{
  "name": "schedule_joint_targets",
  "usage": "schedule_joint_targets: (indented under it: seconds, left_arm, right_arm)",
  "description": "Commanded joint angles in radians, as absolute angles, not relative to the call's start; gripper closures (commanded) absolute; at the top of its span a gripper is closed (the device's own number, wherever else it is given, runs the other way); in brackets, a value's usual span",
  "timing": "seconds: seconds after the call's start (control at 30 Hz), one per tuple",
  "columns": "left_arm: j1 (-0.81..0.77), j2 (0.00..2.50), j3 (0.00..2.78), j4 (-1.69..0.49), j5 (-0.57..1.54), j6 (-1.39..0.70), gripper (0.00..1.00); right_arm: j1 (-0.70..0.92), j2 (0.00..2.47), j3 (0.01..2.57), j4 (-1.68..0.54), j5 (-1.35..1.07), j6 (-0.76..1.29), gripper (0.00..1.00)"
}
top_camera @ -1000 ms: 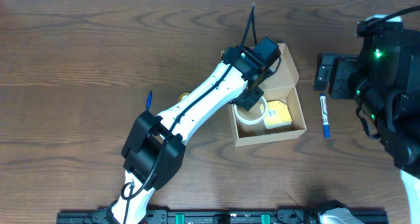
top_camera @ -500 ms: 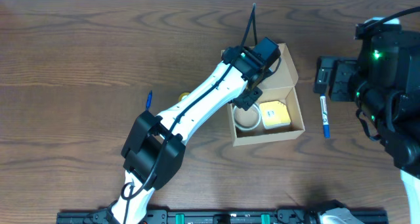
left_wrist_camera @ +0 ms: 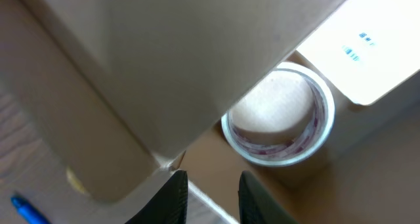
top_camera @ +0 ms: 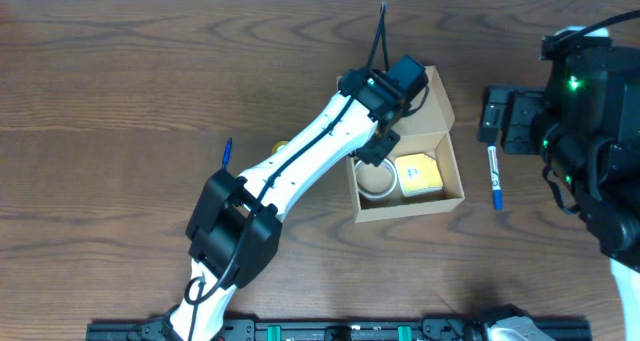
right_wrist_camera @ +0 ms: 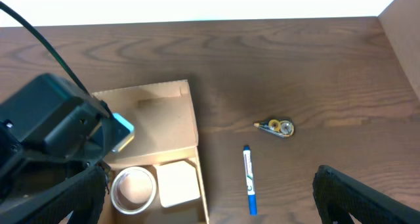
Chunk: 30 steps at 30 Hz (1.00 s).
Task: Pack container
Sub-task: 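Move the left gripper back over the yellow tape roll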
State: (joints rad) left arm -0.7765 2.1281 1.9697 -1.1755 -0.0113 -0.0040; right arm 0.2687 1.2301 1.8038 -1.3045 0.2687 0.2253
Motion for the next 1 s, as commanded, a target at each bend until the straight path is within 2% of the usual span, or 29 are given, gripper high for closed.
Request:
schedule_joint_targets:
  seconds: [0.0, 0.13, 0.3, 0.4, 0.5, 0.7, 0.97]
  left_arm:
    - [-0.780, 2.137, 2.077, -1.226, -0.022, -0.034, 0.74]
    - [-0.779, 2.137, 2.188, -1.317, -0.040, -0.034, 0.74]
    - [-0.778, 2.137, 2.251, -1.381, -0.137, -0.132, 0.82]
    - [-0.772, 2.136, 2.254, -1.435, -0.270, -0.257, 0.87]
    - [-0.730, 2.131, 2.255, -1.480, -0.285, -0.302, 0.93]
    - [-0.630, 2.098, 2.254, -1.505, -0.138, -0.318, 0.94]
    - [-0.604, 2.096, 2.238, -1.468, -0.161, -0.284, 0.92]
  right_arm:
    - [0.262, 1.229, 1.819, -1.306, 0.273, 0.212, 0.01]
    - [0.262, 1.229, 1.819, -1.315, 0.273, 0.212, 0.01]
    - [0.262, 1.229, 1.819, -1.335, 0.274, 0.212, 0.01]
    - [0.261, 1.230, 1.819, -1.353, 0.326, 0.212, 0.01]
    - [0.261, 1.233, 1.818, -1.378, 0.349, 0.216, 0.01]
    - [0.261, 1.237, 1.818, -1.381, 0.348, 0.216, 0.01]
    - [0.261, 1.237, 1.818, -1.392, 0.348, 0.216, 0.01]
